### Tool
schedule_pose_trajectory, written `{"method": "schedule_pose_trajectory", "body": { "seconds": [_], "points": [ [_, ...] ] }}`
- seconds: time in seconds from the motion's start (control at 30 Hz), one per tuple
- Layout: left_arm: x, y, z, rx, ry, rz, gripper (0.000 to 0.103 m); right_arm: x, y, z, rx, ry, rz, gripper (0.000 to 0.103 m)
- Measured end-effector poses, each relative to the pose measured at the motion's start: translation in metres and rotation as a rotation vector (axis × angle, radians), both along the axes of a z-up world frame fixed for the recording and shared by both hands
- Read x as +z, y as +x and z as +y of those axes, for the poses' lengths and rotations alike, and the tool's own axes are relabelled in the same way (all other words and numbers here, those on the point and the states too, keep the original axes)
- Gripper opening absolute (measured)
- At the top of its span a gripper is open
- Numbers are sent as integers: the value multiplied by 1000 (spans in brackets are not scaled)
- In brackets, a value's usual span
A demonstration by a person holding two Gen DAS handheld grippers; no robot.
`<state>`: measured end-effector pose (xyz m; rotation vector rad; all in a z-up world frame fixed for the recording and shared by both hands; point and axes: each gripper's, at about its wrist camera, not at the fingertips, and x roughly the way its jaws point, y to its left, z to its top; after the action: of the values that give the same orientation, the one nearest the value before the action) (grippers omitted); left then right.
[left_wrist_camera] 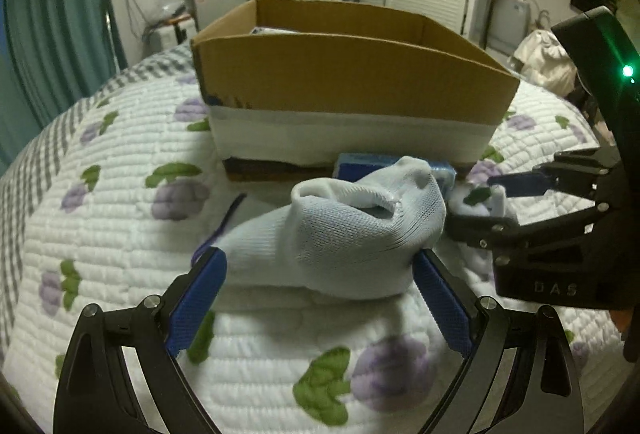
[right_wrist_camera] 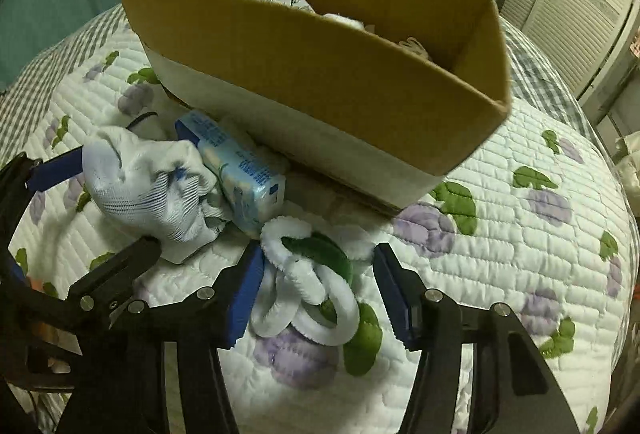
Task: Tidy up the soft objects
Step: 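Grasp the white sock with the left gripper while the right grasps the hair ties, then drop the sock and hair ties into the box, opening both grippers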
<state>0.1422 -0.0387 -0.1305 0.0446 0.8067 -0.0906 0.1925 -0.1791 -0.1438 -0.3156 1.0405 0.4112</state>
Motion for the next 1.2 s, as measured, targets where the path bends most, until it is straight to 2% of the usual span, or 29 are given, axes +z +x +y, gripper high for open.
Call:
{"method": "schedule_pose_trajectory", "body": {
  "seconds": [0.13, 0.17, 0.33, 0.37, 0.5, 0.63, 0.77, 0.97, 1.2],
  "points": [
    [-1, 6, -5, -28, 11, -13, 96, 0, 2, -1, 10, -5, 3, 50],
    [-2, 8, -7, -39, 17, -8, 96, 0, 1, 0, 13, -2, 5, 39],
    [-4, 7, -8, -64, 13, -14, 93, 3, -2, -1, 20, -4, 7, 37],
    [-4, 6, -7, -70, 7, -14, 86, 4, -3, -1, 18, -4, 4, 36],
    [0, -3, -9, -93, 22, -13, 73, 11, -14, -5, 19, 5, -14, 35],
    [10, -11, -9, -96, -8, -5, 67, 23, -20, -13, 8, 32, -32, 35],
    [29, -26, -7, -93, -19, -28, 66, 39, -28, -20, -13, 71, -63, 35],
    [74, -44, 5, -69, -38, -68, 66, 72, -53, -32, -51, 150, -120, 35],
    [133, -61, 17, -37, -20, -153, 66, 137, -82, -47, -96, 259, -238, 35]
  ]
}}
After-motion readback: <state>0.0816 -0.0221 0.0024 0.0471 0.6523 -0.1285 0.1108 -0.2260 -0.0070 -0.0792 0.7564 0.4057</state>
